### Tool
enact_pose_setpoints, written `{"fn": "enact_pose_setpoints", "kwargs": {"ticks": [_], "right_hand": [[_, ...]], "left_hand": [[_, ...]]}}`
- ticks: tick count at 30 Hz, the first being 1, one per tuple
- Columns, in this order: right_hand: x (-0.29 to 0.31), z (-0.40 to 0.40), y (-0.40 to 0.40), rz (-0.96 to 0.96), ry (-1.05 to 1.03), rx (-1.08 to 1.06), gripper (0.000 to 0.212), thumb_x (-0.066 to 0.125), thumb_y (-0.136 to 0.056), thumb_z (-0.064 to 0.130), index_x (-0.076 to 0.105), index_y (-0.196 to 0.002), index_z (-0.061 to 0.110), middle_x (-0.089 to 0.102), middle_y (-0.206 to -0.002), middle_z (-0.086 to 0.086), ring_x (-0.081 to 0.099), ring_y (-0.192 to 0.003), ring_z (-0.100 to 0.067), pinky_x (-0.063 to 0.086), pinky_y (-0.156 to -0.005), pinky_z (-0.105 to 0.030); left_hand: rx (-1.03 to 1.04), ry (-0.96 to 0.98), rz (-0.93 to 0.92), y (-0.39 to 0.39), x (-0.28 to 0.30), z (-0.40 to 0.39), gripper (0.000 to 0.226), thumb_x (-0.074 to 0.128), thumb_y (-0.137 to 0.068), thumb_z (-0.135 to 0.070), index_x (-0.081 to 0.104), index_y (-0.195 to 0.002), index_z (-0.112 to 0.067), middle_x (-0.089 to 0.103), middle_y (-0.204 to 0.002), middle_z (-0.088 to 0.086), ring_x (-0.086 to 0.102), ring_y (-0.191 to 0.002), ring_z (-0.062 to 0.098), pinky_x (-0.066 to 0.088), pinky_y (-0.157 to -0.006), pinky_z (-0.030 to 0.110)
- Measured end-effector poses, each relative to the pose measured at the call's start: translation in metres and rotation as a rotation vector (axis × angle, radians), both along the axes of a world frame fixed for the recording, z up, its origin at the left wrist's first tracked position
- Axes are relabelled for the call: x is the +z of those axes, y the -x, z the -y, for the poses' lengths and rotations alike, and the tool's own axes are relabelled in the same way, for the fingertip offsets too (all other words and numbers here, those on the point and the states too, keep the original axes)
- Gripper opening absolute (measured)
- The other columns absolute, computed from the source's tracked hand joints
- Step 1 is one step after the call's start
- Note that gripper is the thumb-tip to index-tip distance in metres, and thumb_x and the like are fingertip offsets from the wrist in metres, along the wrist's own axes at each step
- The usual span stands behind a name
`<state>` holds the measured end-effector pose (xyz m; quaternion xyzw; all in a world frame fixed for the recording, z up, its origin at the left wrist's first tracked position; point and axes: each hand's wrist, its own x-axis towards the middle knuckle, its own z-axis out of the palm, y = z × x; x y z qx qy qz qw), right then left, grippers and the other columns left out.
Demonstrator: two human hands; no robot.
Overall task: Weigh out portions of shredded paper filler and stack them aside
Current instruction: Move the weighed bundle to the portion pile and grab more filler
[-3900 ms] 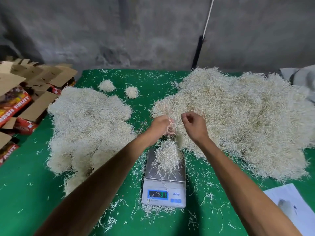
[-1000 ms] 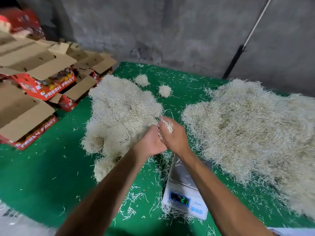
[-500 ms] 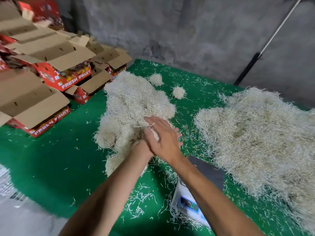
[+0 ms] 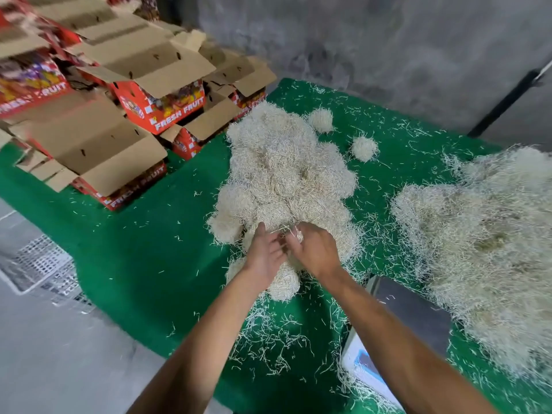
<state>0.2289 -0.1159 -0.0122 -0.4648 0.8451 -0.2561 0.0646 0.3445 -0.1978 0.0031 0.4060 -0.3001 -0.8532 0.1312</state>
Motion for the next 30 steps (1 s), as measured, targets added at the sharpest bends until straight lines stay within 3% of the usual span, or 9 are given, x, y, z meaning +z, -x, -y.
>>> {"fn": "enact_pose_setpoints", "kwargs": {"ticks": [2,4,6,10,13,17,20,26,30], "right_hand": [[-0.01,0.018,0.001,-0.118,0.03,0.022,0.059,0.027,-0.104,0.059,0.06,-0.13,0.017,0.065,-0.11,-0.008,0.063,-0.09,-0.019,0.059,-0.078,-0.041],[-0.019,0.029,0.004,-0.253,-0.065,0.051,0.06,0.021,-0.106,0.064,0.045,-0.146,0.027,0.052,-0.142,-0.013,0.052,-0.127,-0.029,0.042,-0.111,-0.053],[-0.026,0.032,0.006,-0.276,-0.186,0.111,0.063,0.017,-0.105,0.067,0.028,-0.157,0.034,0.03,-0.163,-0.011,0.028,-0.151,-0.031,0.02,-0.124,-0.059],[-0.031,0.018,0.008,-0.242,-0.11,0.148,0.061,0.045,-0.103,0.053,0.03,-0.156,0.029,0.035,-0.161,-0.011,0.03,-0.151,-0.028,0.026,-0.123,-0.058],[-0.022,0.002,0.01,-0.188,0.01,0.105,0.061,0.059,-0.1,0.042,0.033,-0.152,0.024,0.048,-0.152,-0.009,0.043,-0.142,-0.026,0.028,-0.122,-0.045],[-0.003,-0.028,0.026,-0.074,0.09,0.027,0.046,0.041,-0.106,0.044,0.045,-0.147,0.022,0.058,-0.139,-0.003,0.054,-0.131,-0.019,0.037,-0.119,-0.046],[0.008,-0.065,0.046,-0.072,0.18,-0.065,0.034,0.041,-0.111,0.037,0.043,-0.145,0.031,0.061,-0.138,-0.006,0.058,-0.129,-0.022,0.037,-0.117,-0.044],[0.026,-0.169,0.108,-0.112,0.069,-0.328,0.056,0.049,-0.108,0.041,0.04,-0.155,0.012,0.051,-0.152,-0.015,0.047,-0.141,-0.029,0.024,-0.12,-0.042],[0.042,-0.24,0.158,-0.121,0.033,-0.455,0.063,0.055,-0.104,0.047,0.039,-0.155,0.013,0.05,-0.154,-0.013,0.046,-0.141,-0.03,0.029,-0.118,-0.043]], "left_hand": [[0.078,0.305,0.121,-0.008,-0.005,0.014,0.044,0.032,-0.109,-0.043,0.06,-0.119,-0.01,0.066,-0.119,0.008,0.06,-0.119,0.023,0.043,-0.111,0.044],[0.08,0.454,0.227,-0.013,-0.009,0.027,0.038,0.042,-0.106,-0.038,0.058,-0.129,-0.012,0.059,-0.136,0.006,0.052,-0.129,0.021,0.033,-0.118,0.048],[0.047,0.582,0.297,-0.02,-0.016,0.033,0.042,0.047,-0.105,-0.041,0.051,-0.143,-0.023,0.045,-0.153,-0.004,0.043,-0.137,0.014,0.028,-0.119,0.038],[-0.088,1.087,0.361,-0.027,-0.023,0.031,0.034,0.057,-0.102,-0.015,0.058,-0.135,-0.019,0.054,-0.14,-0.006,0.053,-0.128,0.011,0.043,-0.113,0.035],[-0.211,1.254,0.368,-0.017,-0.021,0.018,0.033,0.063,-0.098,-0.017,0.06,-0.131,-0.02,0.059,-0.131,-0.007,0.059,-0.112,0.003,0.05,-0.104,0.034],[-0.317,1.489,0.407,0.013,-0.012,-0.006,0.031,0.062,-0.098,-0.025,0.062,-0.129,-0.022,0.061,-0.128,-0.006,0.054,-0.119,0.01,0.043,-0.11,0.039],[-0.389,1.559,0.353,0.048,0.002,-0.03,0.033,0.064,-0.097,-0.031,0.062,-0.129,-0.025,0.062,-0.129,-0.007,0.05,-0.12,0.009,0.037,-0.114,0.039],[-0.633,1.617,0.173,0.141,0.021,-0.098,0.054,0.065,-0.096,-0.038,0.047,-0.146,-0.032,0.048,-0.15,-0.01,0.045,-0.133,0.007,0.037,-0.115,0.037],[-0.744,1.702,0.073,0.214,0.028,-0.152,0.061,0.064,-0.095,-0.041,0.04,-0.151,-0.035,0.042,-0.154,-0.011,0.042,-0.139,0.011,0.032,-0.117,0.039]]}}
